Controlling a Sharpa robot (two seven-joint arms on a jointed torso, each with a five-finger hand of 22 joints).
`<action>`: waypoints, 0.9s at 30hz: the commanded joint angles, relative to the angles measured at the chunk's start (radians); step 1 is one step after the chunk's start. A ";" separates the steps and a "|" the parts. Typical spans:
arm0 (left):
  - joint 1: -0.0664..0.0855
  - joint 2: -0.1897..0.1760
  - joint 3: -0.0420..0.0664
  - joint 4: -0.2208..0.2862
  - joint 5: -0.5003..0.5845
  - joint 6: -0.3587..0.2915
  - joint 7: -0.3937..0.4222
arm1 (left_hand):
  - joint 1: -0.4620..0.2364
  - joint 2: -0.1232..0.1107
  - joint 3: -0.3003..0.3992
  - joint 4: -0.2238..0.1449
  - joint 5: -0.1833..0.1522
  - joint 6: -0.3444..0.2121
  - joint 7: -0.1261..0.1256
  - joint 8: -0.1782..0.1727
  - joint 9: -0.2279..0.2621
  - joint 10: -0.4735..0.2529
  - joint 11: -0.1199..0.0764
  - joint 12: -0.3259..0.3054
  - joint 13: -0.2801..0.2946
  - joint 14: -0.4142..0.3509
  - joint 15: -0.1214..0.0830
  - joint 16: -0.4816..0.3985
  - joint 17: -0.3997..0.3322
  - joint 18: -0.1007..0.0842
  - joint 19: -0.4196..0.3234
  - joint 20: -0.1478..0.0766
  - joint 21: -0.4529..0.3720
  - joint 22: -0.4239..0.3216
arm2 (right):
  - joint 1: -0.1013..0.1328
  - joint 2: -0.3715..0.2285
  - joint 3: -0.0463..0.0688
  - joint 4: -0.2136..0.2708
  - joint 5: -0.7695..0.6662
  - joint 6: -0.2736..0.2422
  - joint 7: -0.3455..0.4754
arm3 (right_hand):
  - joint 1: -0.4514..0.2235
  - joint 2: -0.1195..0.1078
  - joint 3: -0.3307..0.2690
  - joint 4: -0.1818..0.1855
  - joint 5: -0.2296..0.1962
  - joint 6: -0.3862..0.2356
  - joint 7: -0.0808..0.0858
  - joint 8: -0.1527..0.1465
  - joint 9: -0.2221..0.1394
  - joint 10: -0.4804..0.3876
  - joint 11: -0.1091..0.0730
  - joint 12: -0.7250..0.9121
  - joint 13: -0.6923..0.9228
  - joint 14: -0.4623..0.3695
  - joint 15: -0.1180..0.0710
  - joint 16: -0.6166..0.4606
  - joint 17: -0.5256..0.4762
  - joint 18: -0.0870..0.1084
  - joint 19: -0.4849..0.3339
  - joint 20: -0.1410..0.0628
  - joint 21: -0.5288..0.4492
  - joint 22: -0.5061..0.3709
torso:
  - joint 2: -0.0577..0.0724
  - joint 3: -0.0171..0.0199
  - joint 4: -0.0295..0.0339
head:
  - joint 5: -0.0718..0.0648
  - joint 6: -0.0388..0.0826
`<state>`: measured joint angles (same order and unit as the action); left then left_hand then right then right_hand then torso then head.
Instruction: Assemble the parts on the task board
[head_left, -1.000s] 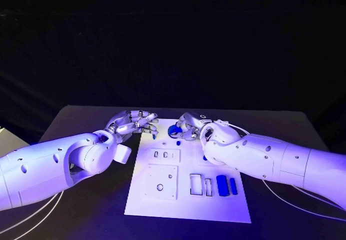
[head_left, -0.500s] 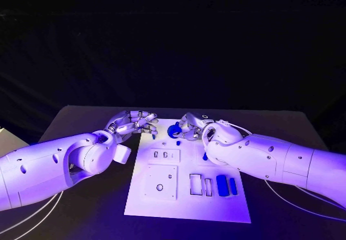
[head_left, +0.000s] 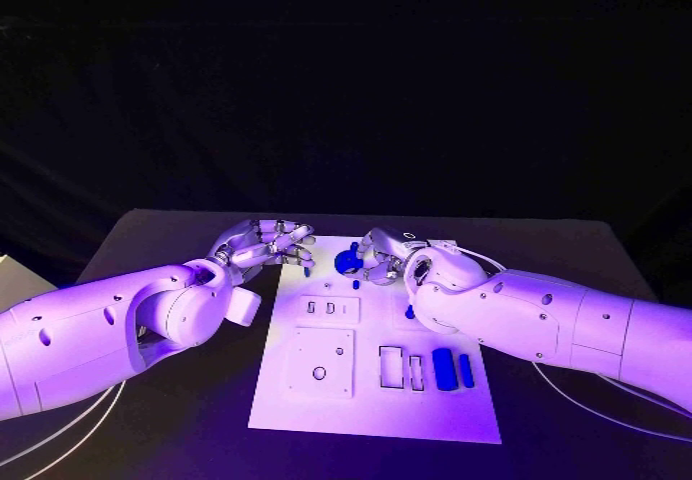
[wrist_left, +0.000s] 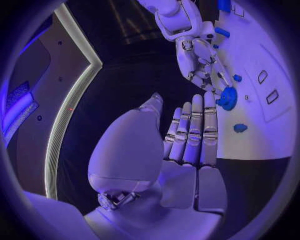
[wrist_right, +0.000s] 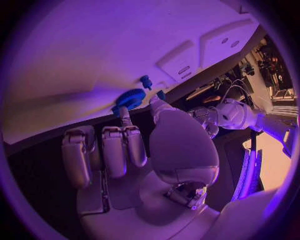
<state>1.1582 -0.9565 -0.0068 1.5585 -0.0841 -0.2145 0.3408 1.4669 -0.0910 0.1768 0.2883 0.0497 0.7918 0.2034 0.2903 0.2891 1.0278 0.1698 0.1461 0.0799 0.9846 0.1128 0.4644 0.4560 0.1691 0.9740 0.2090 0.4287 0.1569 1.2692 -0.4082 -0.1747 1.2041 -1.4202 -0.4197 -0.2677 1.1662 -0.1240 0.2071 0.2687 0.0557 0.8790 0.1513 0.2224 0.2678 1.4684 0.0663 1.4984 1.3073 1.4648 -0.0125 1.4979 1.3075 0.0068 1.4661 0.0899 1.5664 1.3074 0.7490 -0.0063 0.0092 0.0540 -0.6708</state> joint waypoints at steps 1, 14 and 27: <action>0.001 0.000 0.001 0.002 -0.003 0.004 0.012 | 0.008 0.004 0.004 -0.004 0.000 -0.004 0.035 -0.005 0.001 0.001 0.004 -0.007 0.001 0.000 0.001 -0.005 0.001 0.014 0.002 0.000 -0.004 -0.001 | -0.001 -0.008 0.000 0.011 -0.002 -0.019 0.008 | 0.006 0.004 -0.001 0.002 0.004 0.006 0.000 0.000 0.001 0.020 0.003 0.000 0.177 0.061 0.006 -0.005 0.074 -0.007 0.105 0.007 0.004 0.263 | -0.001 -0.0005 -0.0002 | -0.001 0.000; 0.001 0.002 0.001 -0.008 -0.002 0.006 0.013 | 0.008 0.004 0.004 -0.004 0.000 -0.004 0.035 -0.005 0.001 0.001 0.004 -0.007 0.001 0.000 0.001 -0.005 0.001 0.014 0.002 0.000 -0.004 -0.001 | 0.027 -0.161 0.020 0.105 0.215 -0.148 0.042 | 0.038 -0.002 0.005 -0.014 0.004 0.009 0.000 -0.001 0.000 0.023 0.002 0.002 0.180 0.060 0.004 -0.009 0.070 -0.007 0.105 0.005 0.004 0.263 | -0.010 0.0024 -0.0095 | -0.005 0.010; 0.001 0.009 0.000 -0.003 -0.006 0.015 0.017 | 0.010 0.003 0.004 -0.003 0.000 -0.005 0.035 -0.005 0.002 0.001 0.004 -0.008 0.002 0.001 0.001 -0.007 0.004 0.013 0.003 0.000 -0.005 -0.002 | 0.051 -0.431 0.028 0.221 0.426 0.116 0.260 | 0.237 -0.039 0.063 -0.148 0.004 0.004 0.006 -0.012 -0.008 -0.003 0.007 -0.021 0.159 0.060 0.008 -0.015 0.073 -0.007 0.105 0.009 0.004 0.263 | -0.022 0.0127 -0.0355 | -0.023 0.015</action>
<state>1.1580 -0.9515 -0.0070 1.5504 -0.0841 -0.2139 0.3418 1.4669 -0.0910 0.1768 0.2883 0.0497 0.7918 0.2034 0.2903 0.2905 1.0277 0.1698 0.1422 0.0801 0.9846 0.1128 0.4606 0.4583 0.1691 0.9740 0.2090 0.4288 0.1556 1.3214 -0.8337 -0.1469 1.4247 -1.0666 -0.4093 -0.1131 1.3973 -0.1622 0.2696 0.1261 0.0557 0.8832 0.1494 0.2164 0.2610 1.4684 0.0663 1.4790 1.3073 1.4649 -0.0125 1.4878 1.3075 0.0068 1.4661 0.0899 1.5664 1.3080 0.7289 0.0023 -0.0202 0.0361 -0.6579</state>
